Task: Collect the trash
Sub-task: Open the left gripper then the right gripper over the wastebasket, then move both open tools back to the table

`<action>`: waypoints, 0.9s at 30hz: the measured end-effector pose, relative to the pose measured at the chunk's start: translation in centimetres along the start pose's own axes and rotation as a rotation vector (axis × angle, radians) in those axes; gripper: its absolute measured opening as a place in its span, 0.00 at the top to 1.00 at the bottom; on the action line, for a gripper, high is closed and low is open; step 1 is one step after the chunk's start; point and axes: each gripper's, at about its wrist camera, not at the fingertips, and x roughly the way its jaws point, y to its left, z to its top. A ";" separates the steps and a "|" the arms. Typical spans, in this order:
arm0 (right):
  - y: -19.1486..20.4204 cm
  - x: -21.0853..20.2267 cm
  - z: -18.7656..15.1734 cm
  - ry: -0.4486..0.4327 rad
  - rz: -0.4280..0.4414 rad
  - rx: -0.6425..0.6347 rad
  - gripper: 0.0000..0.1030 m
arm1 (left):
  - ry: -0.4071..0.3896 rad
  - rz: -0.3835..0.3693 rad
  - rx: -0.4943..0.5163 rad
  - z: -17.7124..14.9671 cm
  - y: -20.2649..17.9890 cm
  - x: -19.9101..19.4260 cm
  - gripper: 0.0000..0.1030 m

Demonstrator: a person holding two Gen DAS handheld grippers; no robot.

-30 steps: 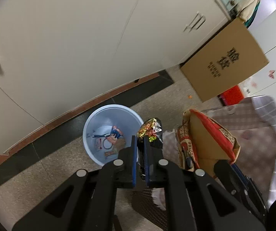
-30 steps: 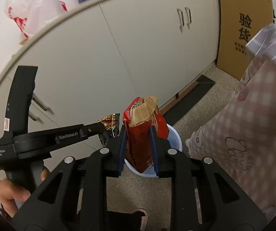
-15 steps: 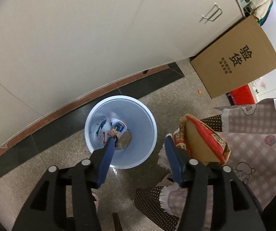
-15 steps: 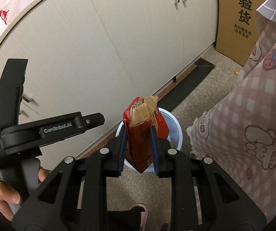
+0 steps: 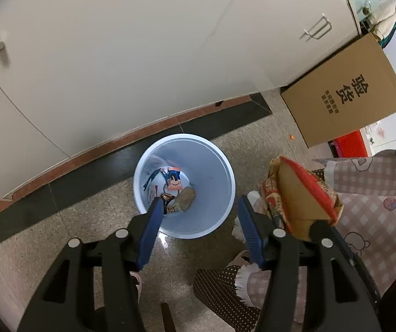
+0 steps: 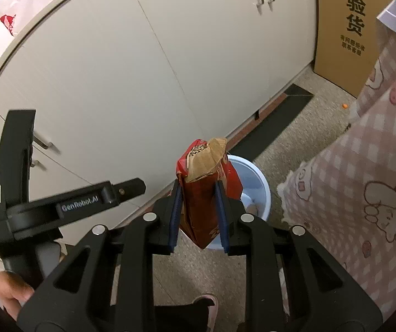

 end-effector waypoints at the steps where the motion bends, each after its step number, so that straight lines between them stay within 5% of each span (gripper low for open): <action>1: 0.2 0.0 0.1 -0.008 -0.001 -0.006 0.77 | -0.005 0.003 -0.006 0.1 0.3 -0.1 0.46; 8: 1.4 0.2 1.4 -0.060 0.013 -0.007 0.73 | -0.065 0.037 -0.061 0.6 1.8 -1.6 0.46; 10: 1.5 0.3 1.8 -0.084 0.023 -0.005 0.63 | -0.077 0.054 -0.065 0.9 2.0 -1.9 0.46; 11: 1.6 0.2 1.9 -0.094 0.012 -0.006 0.47 | -0.079 0.054 -0.068 0.9 2.1 -2.0 0.45; 12: 1.7 0.1 1.9 -0.105 0.004 -0.009 0.45 | -0.082 0.055 -0.075 1.0 2.3 -2.2 0.45; 27: 2.2 -3.3 1.3 -0.117 -0.032 -0.017 0.45 | -0.126 -0.002 -0.087 0.0 1.1 -6.5 0.45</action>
